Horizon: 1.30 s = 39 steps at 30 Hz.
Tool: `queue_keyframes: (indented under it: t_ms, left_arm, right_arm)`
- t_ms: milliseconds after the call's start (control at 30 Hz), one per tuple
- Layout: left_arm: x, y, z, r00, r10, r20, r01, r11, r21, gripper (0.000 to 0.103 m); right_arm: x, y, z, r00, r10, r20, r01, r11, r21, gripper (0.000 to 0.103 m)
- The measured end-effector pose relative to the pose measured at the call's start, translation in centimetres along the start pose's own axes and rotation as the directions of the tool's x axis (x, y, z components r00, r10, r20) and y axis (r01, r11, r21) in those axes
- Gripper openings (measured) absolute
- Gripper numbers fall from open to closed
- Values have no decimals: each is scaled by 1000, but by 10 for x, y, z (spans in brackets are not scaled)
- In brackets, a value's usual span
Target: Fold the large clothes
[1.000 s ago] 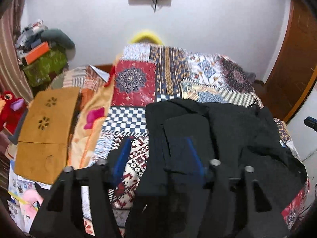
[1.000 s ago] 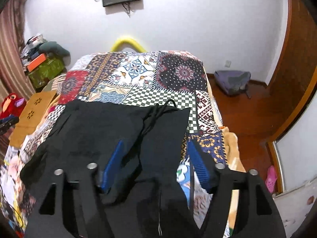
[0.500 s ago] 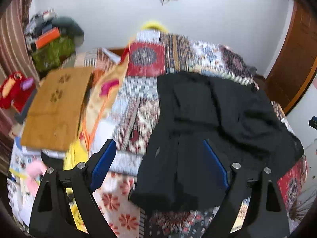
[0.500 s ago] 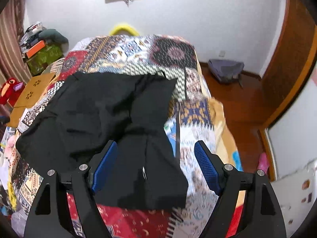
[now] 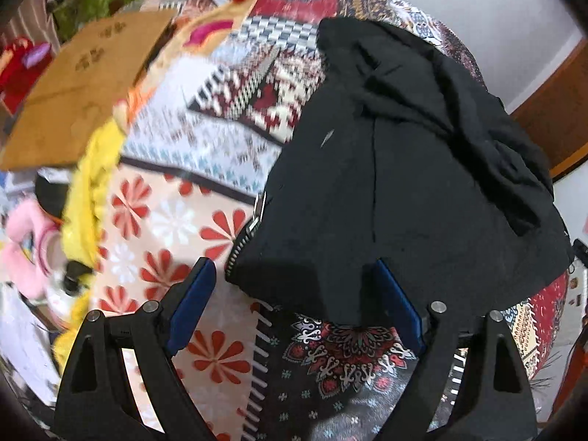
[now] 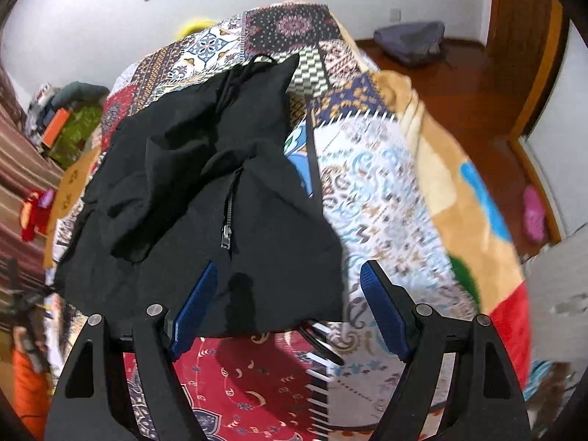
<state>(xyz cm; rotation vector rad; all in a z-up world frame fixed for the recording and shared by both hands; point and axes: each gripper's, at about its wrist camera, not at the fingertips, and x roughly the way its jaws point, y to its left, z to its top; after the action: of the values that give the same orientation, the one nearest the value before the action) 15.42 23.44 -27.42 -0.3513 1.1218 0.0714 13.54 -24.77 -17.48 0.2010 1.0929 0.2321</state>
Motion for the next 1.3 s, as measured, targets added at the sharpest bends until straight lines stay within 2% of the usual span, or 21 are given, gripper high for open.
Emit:
queue_keyframes:
  t_ms: [167,267,333,367,400,467,500,533,600,733,833,900,1033,1200,1300]
  left_arm:
    - [6,-3,-5,999,-23,34,23,1000,-2,87]
    - [6,-10,-5,998,-49,32,49,999,9,77]
    - [4,-15,-6,999,-33,29,32,999,35,70]
    - [2,-16,-6,999,-23,31,22,999,47,67]
    - [0,-19,-8,999,-8,39,6,998,69,57]
    - [-3,-19,-8,999,-4,46,1,997,79,41]
    - [-8,-18,-8,998,-50,49,47,996,71,28]
    - [-13,-18,-7,994,-96,53,93,994,58,19]
    - [-24,-21,-3,989,-132,72,128,990,56,13]
    - [-51,-38,12,967,-220,130,212,974,76,11]
    - [-75,-52,34,939,-293,178,281,955,92,10]
    - [-87,-59,53,920,-336,202,323,941,98,10]
    - [-99,-73,105,886,-398,238,390,917,81,11]
    - [-91,-76,167,879,-381,286,390,920,26,10]
    - [-63,-68,204,902,-311,299,340,939,-49,10]
  right_arm:
    - [12,-4,0,1000,1,15,-1,1000,21,76]
    - [12,-1,0,1000,21,10,-21,1000,3,51]
    - [10,1,-1,1000,7,24,-7,1000,-5,45]
    - [7,3,-2,999,-13,34,13,1000,-17,32]
    - [5,3,-1,999,-18,40,19,1000,-22,21]
    - [-2,3,-2,998,45,47,-44,999,-15,14]
    - [-4,5,-1,997,49,52,-48,999,-16,13]
    - [-7,8,1,997,46,61,-44,999,-29,13]
    - [-14,17,4,995,60,83,-56,997,-48,12]
    - [-26,35,23,988,101,116,-91,992,-88,12]
    - [-30,47,43,983,119,137,-104,988,-115,11]
    - [-31,53,63,977,153,147,-137,984,-115,11]
    - [-26,64,99,971,149,185,-126,983,-132,11]
    - [-5,53,150,967,113,228,-99,993,-72,10]
    - [25,38,177,973,74,218,-73,997,-12,10]
